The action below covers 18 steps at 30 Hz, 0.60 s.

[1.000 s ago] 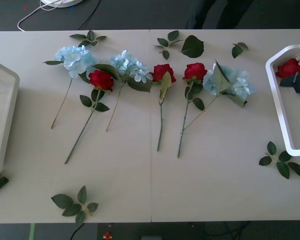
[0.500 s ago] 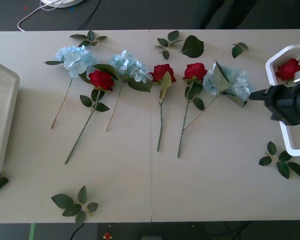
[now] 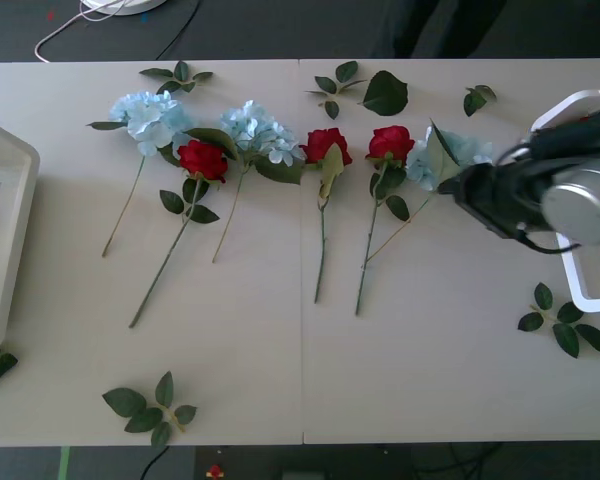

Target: Place the red flowers into the right box and the blue flowers into the left box. If a person shows an open palm, hand one flower to the person first, then continue sorting.

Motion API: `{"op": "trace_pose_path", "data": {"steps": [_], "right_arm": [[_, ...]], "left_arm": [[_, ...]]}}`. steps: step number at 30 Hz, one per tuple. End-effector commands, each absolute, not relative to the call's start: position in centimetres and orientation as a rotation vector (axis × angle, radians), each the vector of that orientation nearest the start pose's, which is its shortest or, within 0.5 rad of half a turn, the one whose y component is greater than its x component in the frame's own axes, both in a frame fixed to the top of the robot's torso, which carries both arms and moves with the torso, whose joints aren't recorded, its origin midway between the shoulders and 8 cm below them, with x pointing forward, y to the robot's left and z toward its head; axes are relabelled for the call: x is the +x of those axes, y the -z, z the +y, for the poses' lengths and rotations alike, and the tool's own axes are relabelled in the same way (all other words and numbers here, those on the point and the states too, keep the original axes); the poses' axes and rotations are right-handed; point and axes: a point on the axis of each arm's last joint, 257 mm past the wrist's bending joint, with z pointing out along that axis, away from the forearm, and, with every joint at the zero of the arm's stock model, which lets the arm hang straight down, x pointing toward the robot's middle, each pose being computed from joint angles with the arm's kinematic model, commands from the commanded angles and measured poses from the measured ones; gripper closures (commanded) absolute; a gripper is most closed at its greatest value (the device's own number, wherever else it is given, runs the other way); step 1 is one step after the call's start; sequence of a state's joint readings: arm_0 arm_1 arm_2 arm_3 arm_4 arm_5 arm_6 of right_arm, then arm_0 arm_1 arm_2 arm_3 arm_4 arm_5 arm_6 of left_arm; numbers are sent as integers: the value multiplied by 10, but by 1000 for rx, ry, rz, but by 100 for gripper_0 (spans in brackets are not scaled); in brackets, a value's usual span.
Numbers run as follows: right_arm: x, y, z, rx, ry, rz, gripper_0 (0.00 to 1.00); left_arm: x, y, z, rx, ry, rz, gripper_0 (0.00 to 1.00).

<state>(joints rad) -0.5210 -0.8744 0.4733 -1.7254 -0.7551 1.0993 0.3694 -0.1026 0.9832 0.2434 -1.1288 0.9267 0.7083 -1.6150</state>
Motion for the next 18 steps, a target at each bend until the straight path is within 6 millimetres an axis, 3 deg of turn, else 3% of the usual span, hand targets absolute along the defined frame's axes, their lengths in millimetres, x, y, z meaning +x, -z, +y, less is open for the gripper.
{"op": "trace_pose_path", "data": {"steps": [1, 10, 14, 18], "right_arm": [[559, 220, -216, 714, -435, 2352, 0], [594, 244, -212, 738, -347, 2321, 0], [606, 254, -211, 731, -327, 2307, 0], [613, 263, -212, 727, -303, 2299, 0]], "left_arm": [[457, 233, 667, -376, -276, 2216, 0], [461, 226, 665, -347, -287, 2212, 0], [456, 200, 662, -323, -281, 2255, 0], [448, 155, 650, -270, -276, 2302, 0]]}}
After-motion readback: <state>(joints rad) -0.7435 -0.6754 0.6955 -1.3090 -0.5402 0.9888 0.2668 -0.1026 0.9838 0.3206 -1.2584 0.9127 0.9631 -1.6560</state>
